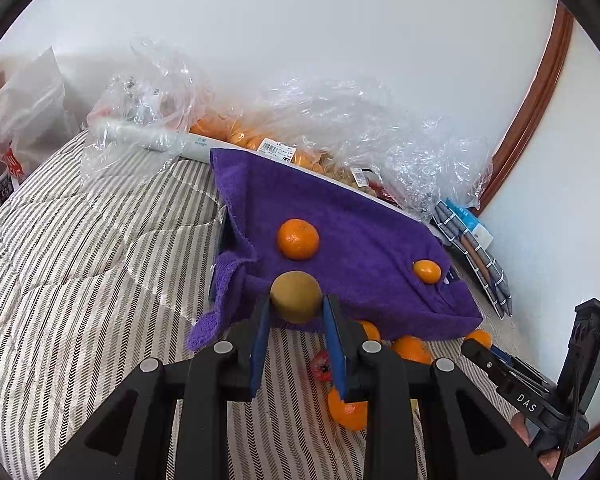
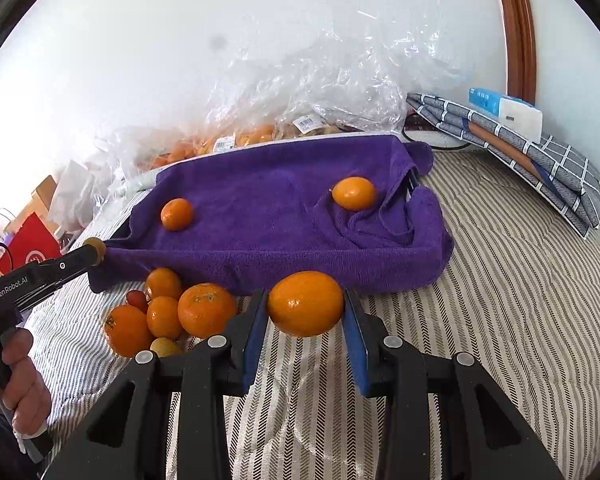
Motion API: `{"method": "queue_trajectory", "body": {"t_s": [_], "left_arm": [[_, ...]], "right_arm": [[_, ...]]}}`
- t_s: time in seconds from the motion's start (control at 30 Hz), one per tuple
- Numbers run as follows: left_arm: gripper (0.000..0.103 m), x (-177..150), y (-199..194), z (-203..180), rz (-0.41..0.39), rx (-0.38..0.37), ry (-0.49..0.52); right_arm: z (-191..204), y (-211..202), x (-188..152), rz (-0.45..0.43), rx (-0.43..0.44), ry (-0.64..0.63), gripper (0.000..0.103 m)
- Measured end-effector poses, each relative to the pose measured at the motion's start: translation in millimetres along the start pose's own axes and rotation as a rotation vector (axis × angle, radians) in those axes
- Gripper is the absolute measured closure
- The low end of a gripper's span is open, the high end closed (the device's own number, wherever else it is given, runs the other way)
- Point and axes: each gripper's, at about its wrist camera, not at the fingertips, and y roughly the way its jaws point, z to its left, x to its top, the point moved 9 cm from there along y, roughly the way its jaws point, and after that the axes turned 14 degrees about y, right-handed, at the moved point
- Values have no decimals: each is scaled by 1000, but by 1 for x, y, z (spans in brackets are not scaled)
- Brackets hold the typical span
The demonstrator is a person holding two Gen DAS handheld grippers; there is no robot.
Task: Organize fruits
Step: 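Carry the yellow-green fruit with left tool while right tool carries orange onto towel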
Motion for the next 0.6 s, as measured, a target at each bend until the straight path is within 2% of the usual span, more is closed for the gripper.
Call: {"method": "queue_trajectory", "body": {"t_s": [0.37,0.5,0.6], "left_arm": [[78,2,-3,0,-21,12,5],[78,3,-4,-7,-29,-16,19],[78,6,-2,-12,-30,12,54]], "right_arm": [[-4,-7,6,-49,-16,9,66],[-3,-9,7,-60,-20,-3,66],[-1,-11,8,-63,-6,-4,66]]}}
